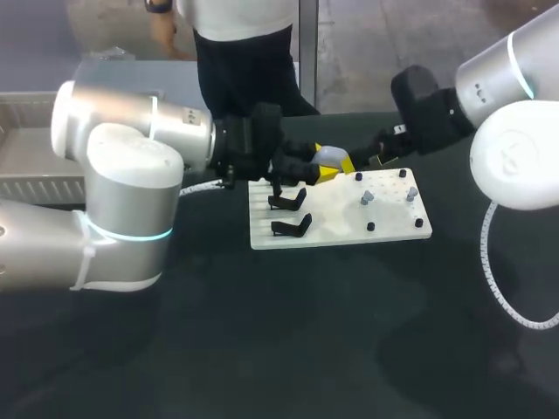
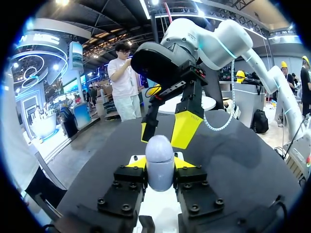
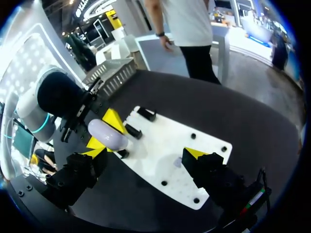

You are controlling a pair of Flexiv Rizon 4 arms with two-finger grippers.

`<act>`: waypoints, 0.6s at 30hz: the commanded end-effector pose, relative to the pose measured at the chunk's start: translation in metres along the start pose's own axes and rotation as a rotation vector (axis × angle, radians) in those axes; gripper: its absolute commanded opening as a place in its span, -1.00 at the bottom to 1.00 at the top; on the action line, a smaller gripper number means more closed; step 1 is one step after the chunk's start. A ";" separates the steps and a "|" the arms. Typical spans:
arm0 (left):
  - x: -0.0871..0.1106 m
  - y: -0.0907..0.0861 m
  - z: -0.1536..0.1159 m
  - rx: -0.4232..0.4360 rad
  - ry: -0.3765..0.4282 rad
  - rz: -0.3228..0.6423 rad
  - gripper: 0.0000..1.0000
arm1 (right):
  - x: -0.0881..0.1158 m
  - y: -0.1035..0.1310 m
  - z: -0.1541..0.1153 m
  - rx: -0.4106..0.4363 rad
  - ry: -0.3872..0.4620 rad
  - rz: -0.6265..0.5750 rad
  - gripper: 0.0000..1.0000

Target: Pick up each earbud case from the left stands, insert the matching earbuds, close the lid, and place the case in the box.

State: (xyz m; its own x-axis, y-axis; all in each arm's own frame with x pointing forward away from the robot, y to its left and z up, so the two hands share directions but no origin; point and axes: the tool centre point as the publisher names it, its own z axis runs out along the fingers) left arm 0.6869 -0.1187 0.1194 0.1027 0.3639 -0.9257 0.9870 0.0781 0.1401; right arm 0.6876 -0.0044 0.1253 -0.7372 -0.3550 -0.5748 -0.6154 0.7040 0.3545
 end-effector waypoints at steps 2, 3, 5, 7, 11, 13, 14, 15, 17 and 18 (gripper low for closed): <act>0.002 -0.004 -0.003 0.000 -0.020 -0.002 -1.00 | -0.003 -0.003 -0.001 -0.005 -0.005 -0.001 1.00; 0.002 -0.004 -0.004 0.004 -0.028 -0.006 -1.00 | -0.003 -0.003 -0.002 -0.002 -0.006 -0.001 1.00; 0.004 -0.004 -0.005 -0.002 -0.035 -0.010 -1.00 | -0.003 -0.004 -0.005 0.005 -0.010 0.003 1.00; 0.005 -0.005 -0.008 -0.010 -0.076 -0.017 -1.00 | -0.003 -0.004 -0.008 0.025 -0.016 0.008 1.00; 0.007 -0.004 -0.016 -0.010 -0.177 -0.031 -1.00 | 0.000 -0.012 -0.020 0.104 -0.019 0.025 1.00; 0.007 -0.004 -0.021 -0.001 -0.244 -0.042 -1.00 | 0.002 -0.019 -0.027 0.151 -0.019 0.045 1.00; 0.007 -0.004 -0.023 0.005 -0.271 -0.048 -1.00 | 0.004 -0.022 -0.031 0.180 -0.012 0.056 1.00; 0.007 -0.004 -0.025 0.003 -0.275 -0.047 -1.00 | 0.006 -0.025 -0.033 0.219 0.000 0.083 1.00; 0.007 -0.004 -0.028 0.012 -0.303 -0.047 -1.00 | 0.010 -0.032 -0.040 0.251 -0.003 0.110 1.00; 0.006 -0.004 -0.030 0.017 -0.317 -0.052 -1.00 | 0.012 -0.035 -0.042 0.273 -0.001 0.121 1.00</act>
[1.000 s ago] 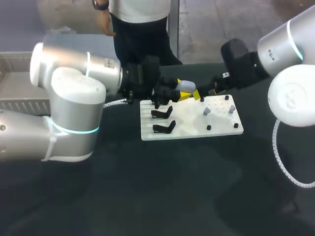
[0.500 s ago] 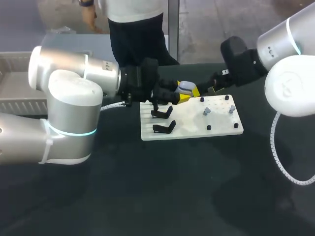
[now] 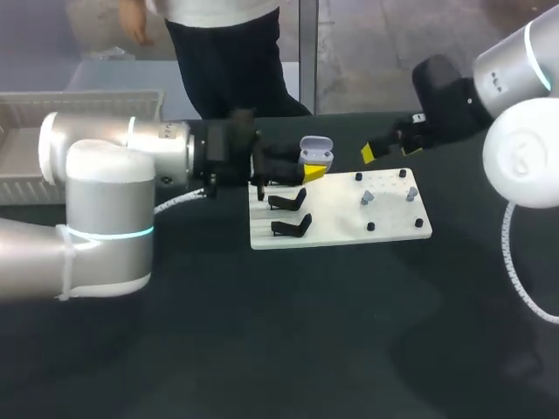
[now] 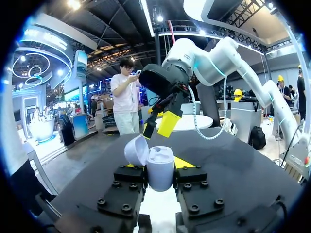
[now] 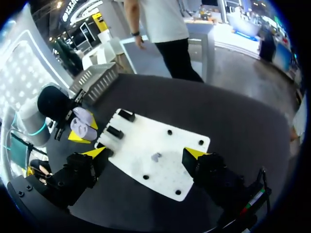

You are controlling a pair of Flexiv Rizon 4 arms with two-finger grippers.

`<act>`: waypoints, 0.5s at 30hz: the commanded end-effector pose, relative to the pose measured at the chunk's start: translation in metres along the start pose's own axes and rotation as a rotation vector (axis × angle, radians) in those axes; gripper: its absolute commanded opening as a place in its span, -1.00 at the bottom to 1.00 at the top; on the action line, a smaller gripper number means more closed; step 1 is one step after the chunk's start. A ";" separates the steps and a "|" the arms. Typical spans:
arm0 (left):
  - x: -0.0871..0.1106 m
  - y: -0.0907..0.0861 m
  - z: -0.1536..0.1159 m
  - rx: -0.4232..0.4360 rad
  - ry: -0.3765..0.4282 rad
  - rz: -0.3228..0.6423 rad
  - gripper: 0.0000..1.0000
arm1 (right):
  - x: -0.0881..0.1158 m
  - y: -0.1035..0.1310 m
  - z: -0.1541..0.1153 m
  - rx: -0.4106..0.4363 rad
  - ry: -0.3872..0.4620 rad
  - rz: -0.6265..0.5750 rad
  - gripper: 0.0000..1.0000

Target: Pick up each earbud case from the left stands, insert the matching earbuds, close the lid, and place the case in the box.

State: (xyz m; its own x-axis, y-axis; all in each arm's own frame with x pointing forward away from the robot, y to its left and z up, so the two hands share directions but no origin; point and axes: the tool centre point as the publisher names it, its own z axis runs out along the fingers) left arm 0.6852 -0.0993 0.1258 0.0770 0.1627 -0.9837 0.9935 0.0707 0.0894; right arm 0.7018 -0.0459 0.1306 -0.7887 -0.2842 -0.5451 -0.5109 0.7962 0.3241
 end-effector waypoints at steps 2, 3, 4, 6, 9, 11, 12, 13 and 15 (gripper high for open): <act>0.001 -0.005 -0.014 0.007 -0.134 -0.012 -1.00 | 0.015 -0.007 -0.020 0.212 0.010 0.036 1.00; 0.000 -0.005 -0.016 0.002 -0.141 -0.015 -1.00 | 0.016 -0.010 -0.022 0.231 0.019 0.041 1.00; -0.001 -0.005 -0.017 0.004 -0.141 -0.015 -1.00 | 0.018 -0.013 -0.023 0.245 0.032 0.042 1.00; -0.003 -0.006 -0.018 0.006 -0.140 -0.012 -1.00 | 0.023 -0.016 -0.024 0.285 0.063 0.045 1.00; -0.005 -0.007 -0.019 0.011 -0.147 -0.009 -1.00 | 0.029 -0.022 -0.025 0.365 0.125 0.031 1.00; -0.006 -0.007 -0.019 0.017 -0.155 -0.007 -1.00 | 0.033 -0.027 -0.027 0.366 0.134 0.044 1.00; -0.007 -0.007 -0.019 0.018 -0.156 -0.007 -1.00 | 0.034 -0.029 -0.027 0.373 0.145 0.047 1.00; -0.008 -0.007 -0.019 0.018 -0.157 -0.006 -1.00 | 0.035 -0.030 -0.028 0.388 0.157 0.050 1.00; -0.009 -0.007 -0.019 0.021 -0.160 -0.003 -1.00 | 0.039 -0.034 -0.028 0.393 0.165 0.056 1.00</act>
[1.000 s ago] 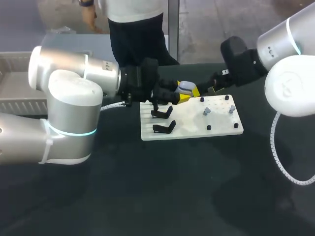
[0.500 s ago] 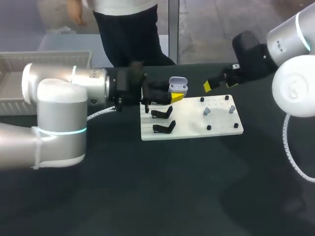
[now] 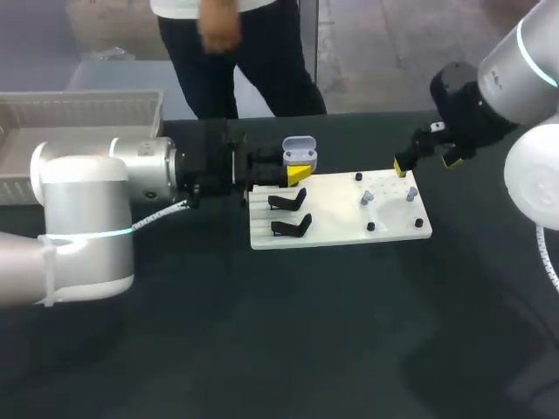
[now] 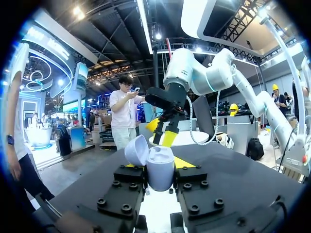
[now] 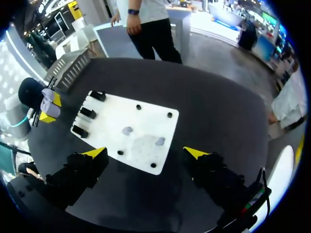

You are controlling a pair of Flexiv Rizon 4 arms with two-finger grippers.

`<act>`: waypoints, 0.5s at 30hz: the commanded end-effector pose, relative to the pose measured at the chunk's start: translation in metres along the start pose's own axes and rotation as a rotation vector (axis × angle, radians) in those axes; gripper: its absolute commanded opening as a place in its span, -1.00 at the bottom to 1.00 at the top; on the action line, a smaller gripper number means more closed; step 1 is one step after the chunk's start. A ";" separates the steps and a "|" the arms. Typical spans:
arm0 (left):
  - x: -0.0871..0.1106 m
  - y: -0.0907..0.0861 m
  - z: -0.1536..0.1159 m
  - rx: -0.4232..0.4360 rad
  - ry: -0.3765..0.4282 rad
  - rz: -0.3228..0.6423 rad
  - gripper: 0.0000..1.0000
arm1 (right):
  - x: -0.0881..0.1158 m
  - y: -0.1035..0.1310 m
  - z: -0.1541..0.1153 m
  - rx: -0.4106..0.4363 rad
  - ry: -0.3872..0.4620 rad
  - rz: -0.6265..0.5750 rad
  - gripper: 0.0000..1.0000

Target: Pick up each earbud case from the left stands, insert the matching earbuds, close the lid, and place the case in the box.

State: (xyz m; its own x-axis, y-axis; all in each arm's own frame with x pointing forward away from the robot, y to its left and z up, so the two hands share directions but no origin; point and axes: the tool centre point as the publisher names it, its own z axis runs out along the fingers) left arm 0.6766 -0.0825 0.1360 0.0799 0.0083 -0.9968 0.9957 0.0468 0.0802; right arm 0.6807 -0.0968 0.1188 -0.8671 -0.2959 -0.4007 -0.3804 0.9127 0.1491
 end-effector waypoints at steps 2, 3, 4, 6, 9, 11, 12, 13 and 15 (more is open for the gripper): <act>-0.002 -0.001 0.000 0.001 -0.003 0.005 -1.00 | 0.005 -0.004 0.000 0.151 0.015 0.017 1.00; -0.002 0.000 0.001 0.002 -0.003 0.005 -1.00 | 0.007 -0.006 0.001 0.153 0.018 0.017 1.00; -0.003 0.000 0.001 0.003 -0.004 0.005 -1.00 | 0.007 -0.007 0.001 0.155 0.024 0.020 1.00; -0.004 0.000 0.001 0.005 -0.005 0.008 -1.00 | 0.009 -0.010 0.002 0.159 0.036 0.017 1.00; -0.004 0.000 0.002 0.008 -0.004 0.010 -1.00 | 0.010 -0.012 0.006 0.220 0.115 -0.014 1.00; -0.004 0.000 0.002 0.008 -0.003 0.009 -1.00 | 0.010 -0.012 0.006 0.220 0.115 -0.014 1.00; -0.004 0.000 0.002 0.007 -0.003 0.009 -1.00 | 0.010 -0.012 0.006 0.220 0.115 -0.014 1.00; -0.003 0.001 0.002 0.007 -0.002 0.007 -1.00 | 0.010 -0.012 0.006 0.220 0.115 -0.014 1.00; -0.003 0.001 0.002 0.007 0.002 0.005 -1.00 | 0.010 -0.012 0.006 0.220 0.115 -0.014 1.00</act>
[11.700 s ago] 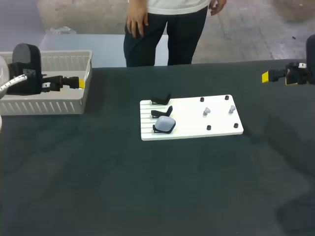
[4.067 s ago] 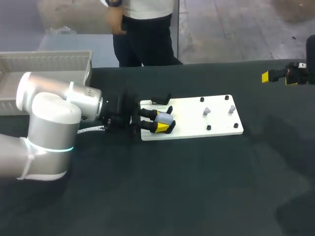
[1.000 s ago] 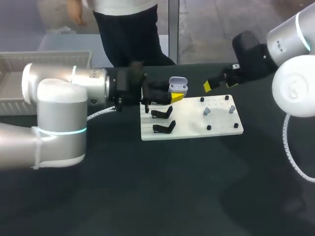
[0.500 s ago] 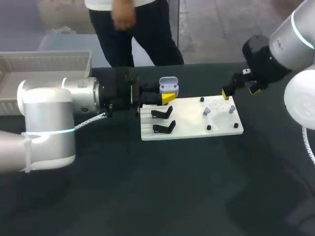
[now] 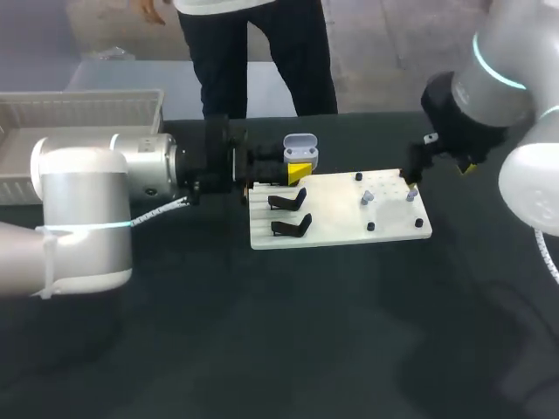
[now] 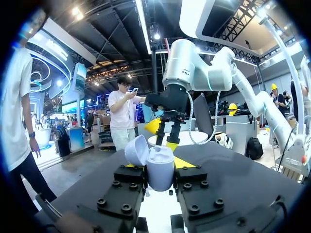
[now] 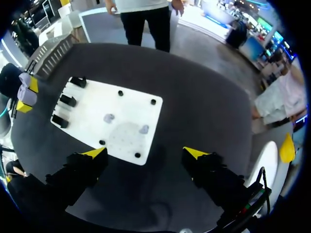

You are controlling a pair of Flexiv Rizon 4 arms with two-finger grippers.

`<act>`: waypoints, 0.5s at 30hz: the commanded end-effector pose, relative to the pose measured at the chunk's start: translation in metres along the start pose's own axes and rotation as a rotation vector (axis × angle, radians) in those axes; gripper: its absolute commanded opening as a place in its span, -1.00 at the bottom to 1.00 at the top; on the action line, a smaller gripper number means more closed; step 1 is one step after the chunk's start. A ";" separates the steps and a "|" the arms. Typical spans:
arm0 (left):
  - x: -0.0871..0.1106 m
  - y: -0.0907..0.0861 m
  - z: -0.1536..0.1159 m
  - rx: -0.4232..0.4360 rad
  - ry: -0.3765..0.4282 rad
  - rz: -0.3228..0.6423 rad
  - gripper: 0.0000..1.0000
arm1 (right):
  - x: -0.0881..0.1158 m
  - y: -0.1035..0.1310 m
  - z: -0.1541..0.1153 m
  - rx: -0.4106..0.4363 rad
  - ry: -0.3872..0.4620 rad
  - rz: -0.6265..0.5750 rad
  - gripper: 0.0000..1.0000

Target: Pick up each earbud case from the left stands, insert the matching earbuds, close the lid, and place the case in the box.

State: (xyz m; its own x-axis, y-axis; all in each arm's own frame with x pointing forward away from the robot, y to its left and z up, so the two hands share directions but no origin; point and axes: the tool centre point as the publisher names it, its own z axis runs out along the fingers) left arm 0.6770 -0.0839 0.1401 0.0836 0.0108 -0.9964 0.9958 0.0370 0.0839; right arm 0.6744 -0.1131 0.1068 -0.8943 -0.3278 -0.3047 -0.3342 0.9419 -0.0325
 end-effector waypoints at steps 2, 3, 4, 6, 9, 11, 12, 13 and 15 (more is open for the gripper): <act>0.002 0.000 0.002 -0.001 0.001 -0.005 -1.00 | -0.005 0.003 0.001 0.030 0.011 0.001 1.00; 0.003 0.000 0.002 0.001 0.001 -0.009 -1.00 | -0.005 0.003 0.001 0.030 0.011 0.001 1.00; 0.003 0.000 0.002 -0.001 0.001 -0.015 -1.00 | -0.005 0.003 0.001 0.030 0.011 0.001 1.00; 0.003 0.000 0.002 -0.001 0.001 -0.015 -1.00 | -0.005 0.003 0.001 0.030 0.011 0.001 1.00; 0.003 0.000 0.002 -0.001 0.001 -0.015 -1.00 | -0.005 0.004 0.005 0.012 0.027 -0.004 1.00; 0.003 0.000 0.002 -0.001 0.001 -0.015 -1.00 | -0.004 0.006 0.009 0.008 0.041 -0.018 1.00; 0.003 0.000 0.002 -0.001 0.001 -0.015 -1.00 | -0.004 0.007 0.011 0.005 0.049 -0.025 1.00; 0.003 0.000 0.002 -0.001 0.001 -0.015 -1.00 | -0.003 0.008 0.014 0.003 0.053 -0.025 1.00; 0.003 0.000 0.002 -0.001 0.001 -0.015 -1.00 | -0.003 0.008 0.019 0.012 0.073 -0.027 1.00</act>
State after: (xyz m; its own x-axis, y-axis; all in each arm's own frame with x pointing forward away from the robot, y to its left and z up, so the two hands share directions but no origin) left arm 0.6781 -0.0856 0.1381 0.0651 0.0146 -0.9978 0.9972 0.0350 0.0656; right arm 0.6708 -0.1080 0.0938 -0.8988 -0.3557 -0.2563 -0.3556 0.9334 -0.0484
